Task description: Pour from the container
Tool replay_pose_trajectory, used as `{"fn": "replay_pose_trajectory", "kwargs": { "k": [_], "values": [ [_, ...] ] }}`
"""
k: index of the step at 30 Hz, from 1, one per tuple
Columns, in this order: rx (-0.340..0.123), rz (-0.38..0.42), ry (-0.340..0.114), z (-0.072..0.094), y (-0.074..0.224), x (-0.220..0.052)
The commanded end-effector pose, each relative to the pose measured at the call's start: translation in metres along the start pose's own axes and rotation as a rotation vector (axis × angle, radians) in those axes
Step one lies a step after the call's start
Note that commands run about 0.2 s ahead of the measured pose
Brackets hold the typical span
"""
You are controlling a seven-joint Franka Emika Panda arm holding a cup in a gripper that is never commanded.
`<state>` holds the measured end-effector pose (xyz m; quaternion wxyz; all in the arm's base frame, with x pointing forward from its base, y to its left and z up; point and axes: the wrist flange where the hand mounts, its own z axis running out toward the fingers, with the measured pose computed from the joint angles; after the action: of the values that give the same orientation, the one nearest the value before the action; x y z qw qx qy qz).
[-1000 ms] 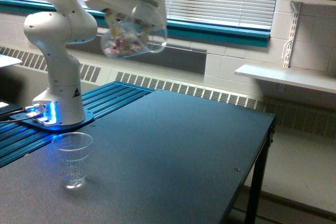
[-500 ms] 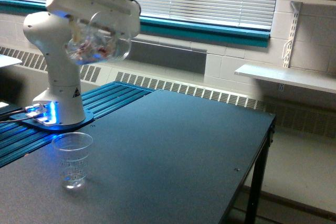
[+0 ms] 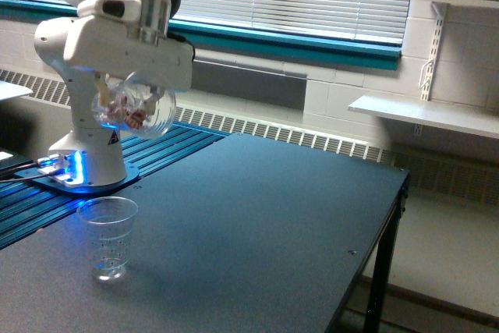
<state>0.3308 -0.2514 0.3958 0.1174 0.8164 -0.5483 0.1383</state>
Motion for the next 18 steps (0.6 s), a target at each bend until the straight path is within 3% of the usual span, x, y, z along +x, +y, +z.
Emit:
{"fn": "replay_pose_trajectory", "kwargs": {
  "k": [1, 7, 10, 12, 18],
  "values": [
    [-0.029, 0.013, -0.034, 0.011, 0.016, -0.018],
    [-0.07, 0.012, -0.081, 0.029, 0.036, -0.036],
    [-0.117, 0.004, -0.108, 0.043, 0.051, -0.047],
    [-0.123, 0.03, -0.139, 0.051, 0.061, -0.052],
    [-0.157, 0.03, -0.177, 0.068, 0.077, -0.063]
  ]
}}
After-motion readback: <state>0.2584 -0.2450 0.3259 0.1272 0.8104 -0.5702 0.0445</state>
